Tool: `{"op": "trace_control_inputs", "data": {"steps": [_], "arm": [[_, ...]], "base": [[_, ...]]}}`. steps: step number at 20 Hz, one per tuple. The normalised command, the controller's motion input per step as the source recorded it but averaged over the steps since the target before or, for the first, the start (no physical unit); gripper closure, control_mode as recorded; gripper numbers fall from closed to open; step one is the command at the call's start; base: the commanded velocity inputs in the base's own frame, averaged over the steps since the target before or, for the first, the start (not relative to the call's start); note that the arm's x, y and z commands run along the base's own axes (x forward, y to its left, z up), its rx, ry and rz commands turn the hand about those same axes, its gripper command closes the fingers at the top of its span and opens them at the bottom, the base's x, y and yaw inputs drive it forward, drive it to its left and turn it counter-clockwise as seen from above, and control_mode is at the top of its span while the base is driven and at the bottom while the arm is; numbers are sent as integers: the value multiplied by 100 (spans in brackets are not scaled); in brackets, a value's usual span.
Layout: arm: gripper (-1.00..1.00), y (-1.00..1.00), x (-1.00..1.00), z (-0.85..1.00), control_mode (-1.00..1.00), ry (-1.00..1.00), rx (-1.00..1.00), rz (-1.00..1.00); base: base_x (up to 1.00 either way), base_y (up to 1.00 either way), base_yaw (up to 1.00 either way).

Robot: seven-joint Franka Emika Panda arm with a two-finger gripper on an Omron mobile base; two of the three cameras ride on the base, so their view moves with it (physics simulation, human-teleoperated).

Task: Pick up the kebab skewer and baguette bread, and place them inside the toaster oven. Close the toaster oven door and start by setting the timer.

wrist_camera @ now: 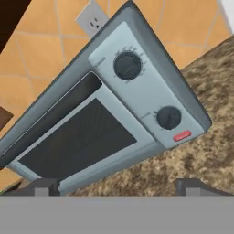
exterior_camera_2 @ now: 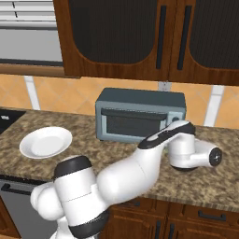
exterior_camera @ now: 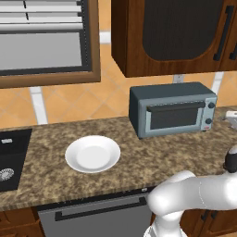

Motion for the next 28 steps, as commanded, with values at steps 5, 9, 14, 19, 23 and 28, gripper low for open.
{"op": "trace_control_inputs", "data": {"steps": [5,9,14,19,23,28], "arm": [[-100,18,4,0,-100,0,10,-21],[-100,31,0,-3,-100,-1,0,-29],[-100,12,5,-1,-100,0,1,-25],[-100,3,0,0,-100,0,9,-10],[-100,-9,0,0,-100,1,14,-4],[-100,-14,0,0,-100,1,15,0]], "base": [[0,0,0],[0,0,0],[0,0,0],[0,0,0],[0,0,0],[0,0,0]]}}
